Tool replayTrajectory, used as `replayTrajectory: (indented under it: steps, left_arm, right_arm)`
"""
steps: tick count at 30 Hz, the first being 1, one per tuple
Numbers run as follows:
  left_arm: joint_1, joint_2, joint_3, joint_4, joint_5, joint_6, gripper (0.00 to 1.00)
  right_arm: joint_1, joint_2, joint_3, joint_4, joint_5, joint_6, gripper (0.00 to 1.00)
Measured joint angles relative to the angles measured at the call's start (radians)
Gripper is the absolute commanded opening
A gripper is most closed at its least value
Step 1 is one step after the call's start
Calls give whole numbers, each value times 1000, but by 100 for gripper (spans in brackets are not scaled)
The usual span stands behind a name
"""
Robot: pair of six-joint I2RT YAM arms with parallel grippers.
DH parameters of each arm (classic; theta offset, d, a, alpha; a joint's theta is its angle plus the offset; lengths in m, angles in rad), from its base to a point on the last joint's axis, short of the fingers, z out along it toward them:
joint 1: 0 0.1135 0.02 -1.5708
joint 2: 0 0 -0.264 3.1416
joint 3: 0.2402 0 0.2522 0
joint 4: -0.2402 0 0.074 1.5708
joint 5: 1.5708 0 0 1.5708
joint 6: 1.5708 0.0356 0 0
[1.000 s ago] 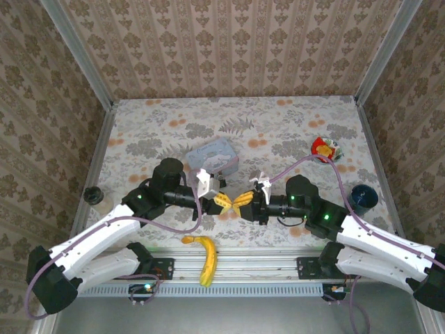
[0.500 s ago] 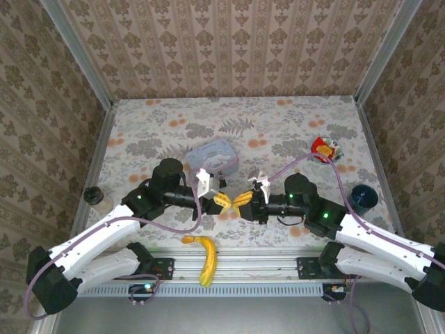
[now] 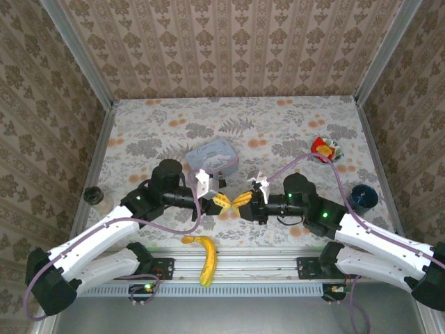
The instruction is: Unlock the padlock with the key
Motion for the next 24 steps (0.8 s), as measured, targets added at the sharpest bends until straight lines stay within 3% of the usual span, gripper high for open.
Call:
replayTrajectory:
  steps: [4,9,15,16,20,24]
  left_arm:
    - [0,0,0,-1,0,-4,0]
    - [0,-2,0,-8,3,-15,0]
    - [-7,-12,0,5,24,-31,0]
    - [-8,-12,0,10,25,-34,3]
    - [-8,-16,0,38,23,-72,38]
    - [6,-42,0,72,19,-135,46]
  right_arm:
    - [0,1,0,-1,-9,-3,19]
    - [0,-1,2,-3,-37,-32,0]
    - [-5,-31,-2,-1,-64,-49,0]
    - [-8,-38,-5,2,-66,-49,0]
    - [-30,-79,-30,19,-83,-41,0]
    - [-53,-117,-49,17,-85,-19,0]
